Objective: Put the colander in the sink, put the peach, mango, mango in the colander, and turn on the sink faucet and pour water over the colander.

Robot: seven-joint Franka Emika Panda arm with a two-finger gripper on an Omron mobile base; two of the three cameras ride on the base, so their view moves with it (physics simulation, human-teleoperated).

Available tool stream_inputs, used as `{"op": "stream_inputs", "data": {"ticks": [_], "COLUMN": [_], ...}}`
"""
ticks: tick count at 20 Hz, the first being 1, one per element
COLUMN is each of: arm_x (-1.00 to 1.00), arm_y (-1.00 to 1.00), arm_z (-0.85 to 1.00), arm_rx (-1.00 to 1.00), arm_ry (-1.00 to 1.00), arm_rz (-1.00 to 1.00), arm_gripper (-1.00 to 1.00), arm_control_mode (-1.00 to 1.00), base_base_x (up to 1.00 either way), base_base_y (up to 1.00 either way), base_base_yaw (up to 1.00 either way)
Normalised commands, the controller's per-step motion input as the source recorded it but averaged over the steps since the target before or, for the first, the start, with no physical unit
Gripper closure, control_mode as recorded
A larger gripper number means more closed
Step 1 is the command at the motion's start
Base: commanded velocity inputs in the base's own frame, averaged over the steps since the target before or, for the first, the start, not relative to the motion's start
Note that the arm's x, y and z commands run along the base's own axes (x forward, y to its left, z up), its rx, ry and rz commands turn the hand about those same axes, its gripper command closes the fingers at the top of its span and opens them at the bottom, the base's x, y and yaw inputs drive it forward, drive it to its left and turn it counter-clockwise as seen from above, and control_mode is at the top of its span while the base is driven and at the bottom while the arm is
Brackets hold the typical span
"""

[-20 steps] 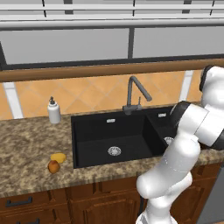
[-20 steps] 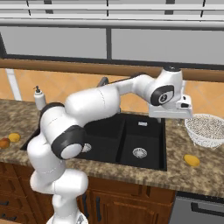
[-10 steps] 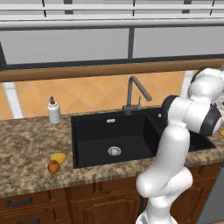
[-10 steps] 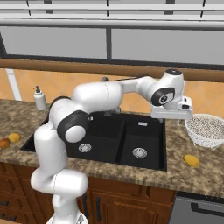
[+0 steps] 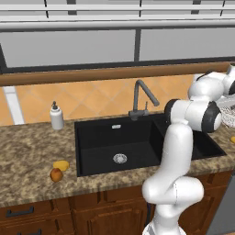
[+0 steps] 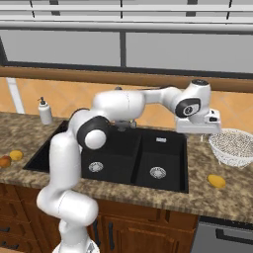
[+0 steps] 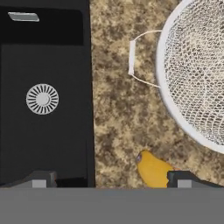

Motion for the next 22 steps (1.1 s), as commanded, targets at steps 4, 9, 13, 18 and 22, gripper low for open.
{"op": "stream_inputs", "data": {"ticks": [4,9,13,18,22], "arm_x": [0.37,0.39,0.40,0.41,0.35], "arm_y": [-0.23,-0.12,-0.14,-0.12,-0.14], "arm_z": [-0.27,-0.32,-0.34,-0.26,-0.24], "arm_rx": [0.00,0.00,0.02,0.01,0.00], "arm_ry": [0.02,0.00,0.01,0.00,0.00], "arm_rz": [0.00,0.00,0.00,0.00,0.00], "arm_gripper": [-1.00,-1.00,-1.00,-1.00,-1.00], "arm_control_mode": [-1.00,-1.00,-1.00,-1.00,-1.00], "base_base_x": [0.00,0.00,0.00,0.00,0.00], "base_base_y": [0.00,0.00,0.00,0.00,0.00], "base_base_yaw": [0.00,0.00,0.00,0.00,0.00]}}
